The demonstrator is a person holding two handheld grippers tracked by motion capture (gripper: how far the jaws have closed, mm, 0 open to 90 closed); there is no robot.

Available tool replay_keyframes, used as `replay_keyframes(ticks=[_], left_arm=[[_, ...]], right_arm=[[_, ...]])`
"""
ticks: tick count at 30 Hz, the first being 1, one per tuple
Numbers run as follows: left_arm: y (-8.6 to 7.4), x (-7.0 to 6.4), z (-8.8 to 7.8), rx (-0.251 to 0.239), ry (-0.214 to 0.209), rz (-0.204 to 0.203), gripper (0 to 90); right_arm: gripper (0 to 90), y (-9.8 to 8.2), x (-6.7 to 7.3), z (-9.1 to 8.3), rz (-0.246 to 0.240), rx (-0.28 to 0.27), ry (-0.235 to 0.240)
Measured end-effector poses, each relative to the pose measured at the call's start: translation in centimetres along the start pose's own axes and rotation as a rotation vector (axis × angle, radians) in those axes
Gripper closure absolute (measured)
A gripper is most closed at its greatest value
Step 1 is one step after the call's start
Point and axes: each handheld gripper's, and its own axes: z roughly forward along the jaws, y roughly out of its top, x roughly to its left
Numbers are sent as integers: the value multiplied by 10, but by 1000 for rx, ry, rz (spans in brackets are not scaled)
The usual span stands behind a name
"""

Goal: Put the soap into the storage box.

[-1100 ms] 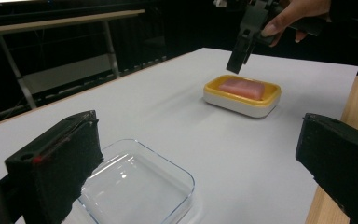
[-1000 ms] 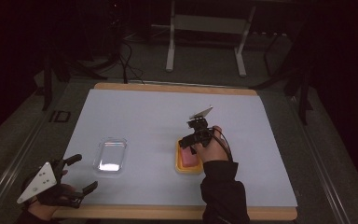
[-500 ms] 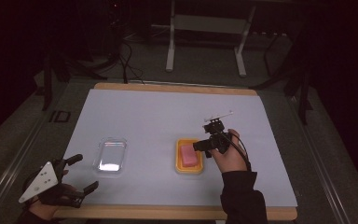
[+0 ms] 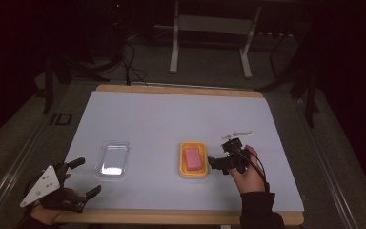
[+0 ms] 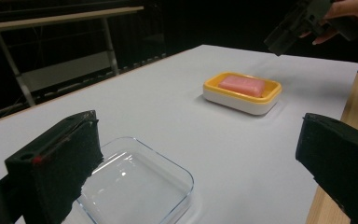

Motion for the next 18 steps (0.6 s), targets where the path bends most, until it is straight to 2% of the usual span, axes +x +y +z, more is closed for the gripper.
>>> replay_keyframes(ticks=[5,8,13,15,18], left_arm=[[0,0,0,2,-4,2,4],[0,0,1,4,-5,3,4],[0,0,1,5,-8,6,4],[0,-1,1,7,-9,6,4],[0,-1,2,10,-12,7,4]], right_arm=[[133,-15,-14,-7,-16,-94,18],[133,-21,-19,-11,-10,-130,31],[136,-35,-25,-13,-18,-171,80],[136,-40,-27,-13,-25,-191,68],[137,-45,-30,-15,-34,-209,84]])
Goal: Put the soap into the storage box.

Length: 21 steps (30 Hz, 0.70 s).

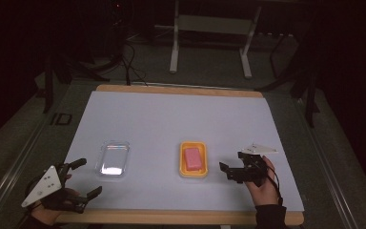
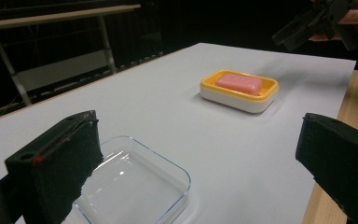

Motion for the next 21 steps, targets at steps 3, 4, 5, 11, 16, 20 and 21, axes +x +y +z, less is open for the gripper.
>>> replay_keyframes(ticks=[3,4,5,11,16,20,21], left_arm=[[0,0,0,3,-1,3,4],[0,0,0,4,0,3,4],[0,0,0,4,1,2,4],[0,-1,0,5,-3,5,4],[0,0,0,5,-5,4,4],[0,-1,0,3,-12,4,4],[0,-1,0,4,-14,5,4]], right_arm=[[137,-4,2,-2,-30,-10,8],[138,-5,3,-2,-38,-13,12],[138,-7,4,-2,-42,-15,13],[136,-15,5,-3,-28,-37,20],[134,-21,14,-3,-56,-45,27],[134,-24,20,-8,-65,-73,36],[134,-24,22,-9,-65,-79,36]])
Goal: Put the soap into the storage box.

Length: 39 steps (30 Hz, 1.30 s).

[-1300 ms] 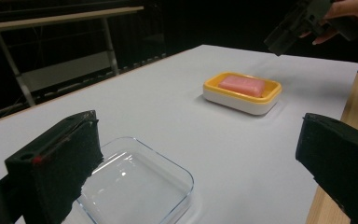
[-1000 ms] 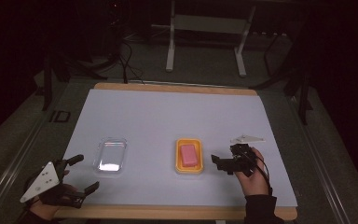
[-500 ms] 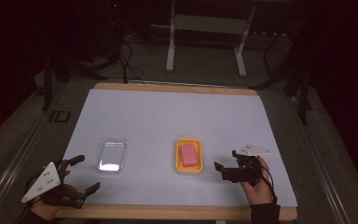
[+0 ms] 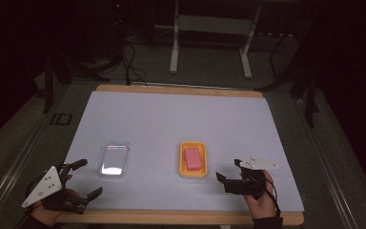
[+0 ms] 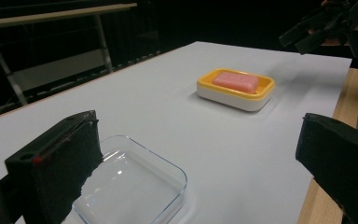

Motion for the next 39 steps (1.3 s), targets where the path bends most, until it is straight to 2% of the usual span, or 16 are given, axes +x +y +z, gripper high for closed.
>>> replay_keyframes(ticks=[6,17,34,39], left_arm=[[0,0,0,-3,-6,-2,4],[1,0,0,0,-15,-3,4],[1,1,0,0,-12,-5,4],[1,1,0,-2,-11,-8,4]], right_arm=[[134,-4,7,-4,-23,-31,-5],[138,-8,0,-1,-10,-62,-25],[144,-9,-2,2,-21,-69,-56],[146,-9,-2,4,-25,-63,-50]])
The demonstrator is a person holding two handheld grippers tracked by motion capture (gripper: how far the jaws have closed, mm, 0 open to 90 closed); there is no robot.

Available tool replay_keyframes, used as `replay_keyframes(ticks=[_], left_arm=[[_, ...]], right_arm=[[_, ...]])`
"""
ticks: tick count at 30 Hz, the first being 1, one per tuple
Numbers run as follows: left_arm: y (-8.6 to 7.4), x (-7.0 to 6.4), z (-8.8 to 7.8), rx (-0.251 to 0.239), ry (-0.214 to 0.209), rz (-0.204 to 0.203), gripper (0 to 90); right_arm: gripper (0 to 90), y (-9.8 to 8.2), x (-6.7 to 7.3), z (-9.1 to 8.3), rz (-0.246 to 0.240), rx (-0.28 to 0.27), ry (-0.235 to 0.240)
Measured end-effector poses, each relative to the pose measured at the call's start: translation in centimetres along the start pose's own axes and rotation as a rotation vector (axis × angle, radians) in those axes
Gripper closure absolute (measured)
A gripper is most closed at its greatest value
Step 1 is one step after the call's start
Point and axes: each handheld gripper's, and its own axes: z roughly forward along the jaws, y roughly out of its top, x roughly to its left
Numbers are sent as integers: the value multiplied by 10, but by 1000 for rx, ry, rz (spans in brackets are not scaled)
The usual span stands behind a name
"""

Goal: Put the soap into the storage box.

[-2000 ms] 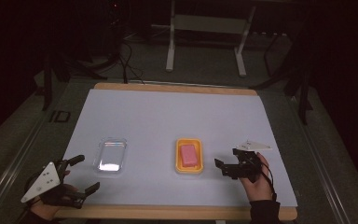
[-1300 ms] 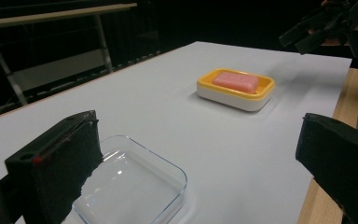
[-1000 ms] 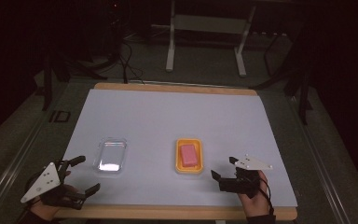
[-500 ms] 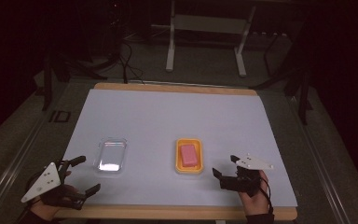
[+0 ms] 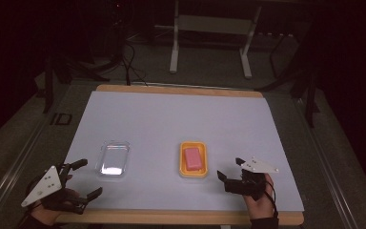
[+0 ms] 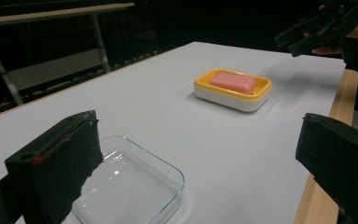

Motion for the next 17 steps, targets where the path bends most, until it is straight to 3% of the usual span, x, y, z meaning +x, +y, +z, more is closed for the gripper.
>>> replay_keyframes(ticks=[17], left_arm=[[0,0,-1,1,0,1,4]], right_arm=[[147,0,-2,-1,-2,4,-32]])
